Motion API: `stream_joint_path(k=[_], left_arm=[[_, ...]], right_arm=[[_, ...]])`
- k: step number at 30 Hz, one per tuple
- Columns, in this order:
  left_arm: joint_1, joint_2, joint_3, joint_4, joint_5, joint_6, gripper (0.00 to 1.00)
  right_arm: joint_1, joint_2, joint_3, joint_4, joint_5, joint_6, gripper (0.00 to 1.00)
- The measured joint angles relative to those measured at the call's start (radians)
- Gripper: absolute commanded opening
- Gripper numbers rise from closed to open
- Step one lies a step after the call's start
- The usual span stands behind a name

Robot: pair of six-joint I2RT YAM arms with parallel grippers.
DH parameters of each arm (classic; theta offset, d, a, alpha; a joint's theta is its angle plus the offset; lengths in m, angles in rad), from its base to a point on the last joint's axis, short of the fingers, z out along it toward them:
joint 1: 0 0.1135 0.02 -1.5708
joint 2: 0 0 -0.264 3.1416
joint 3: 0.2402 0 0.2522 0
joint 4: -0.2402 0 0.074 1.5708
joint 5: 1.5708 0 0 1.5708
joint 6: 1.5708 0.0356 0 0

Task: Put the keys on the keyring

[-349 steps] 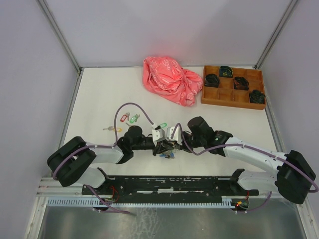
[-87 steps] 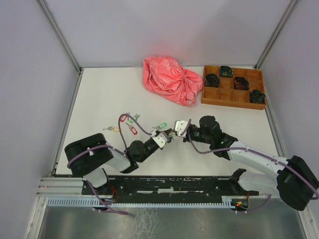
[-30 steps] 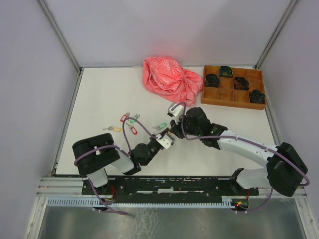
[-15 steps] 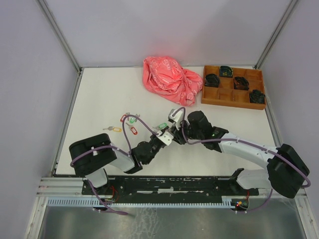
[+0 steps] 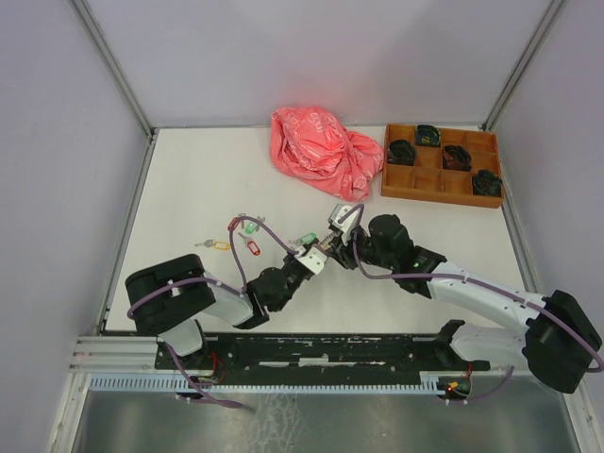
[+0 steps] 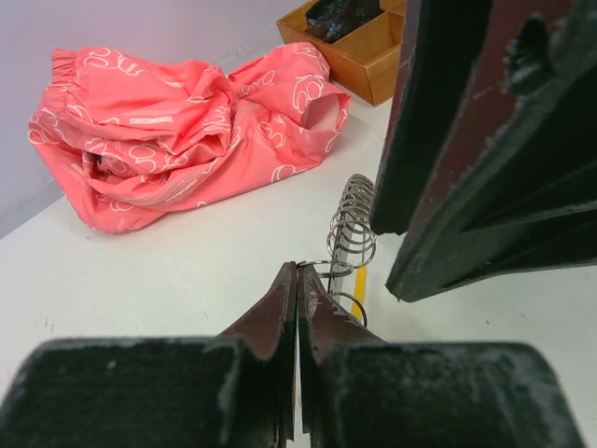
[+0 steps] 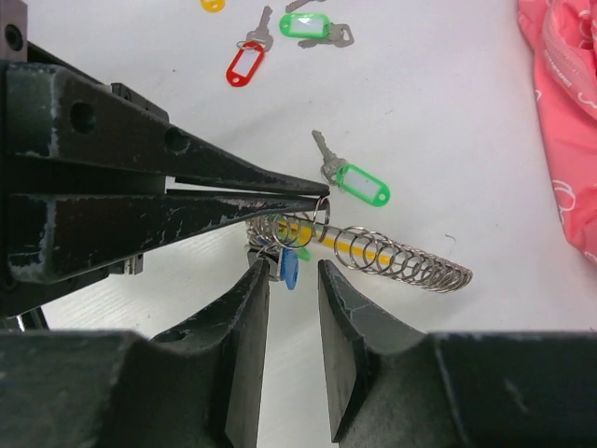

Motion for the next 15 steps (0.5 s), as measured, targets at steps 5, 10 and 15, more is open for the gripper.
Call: stream_joint_path(k=[5,10,15], left_arm=[[0.0,-0.005,0.0,-0.008,0.0,-0.016,0.03],[0.0,-0.008,0.002,-0.018,0.0,-0.021,0.03],[0.0,-0.014,0.005,-0.035,0.0,-0.024,0.03]], right_arm=[[0.0,0.031,0.0,0.048,0.025,-0.003,0.36],[0.0,0.08,0.0,0.093,0.038,-0.008,0.34],[0.0,0.121,0.0,0.132,0.051,-0.019,0.3]])
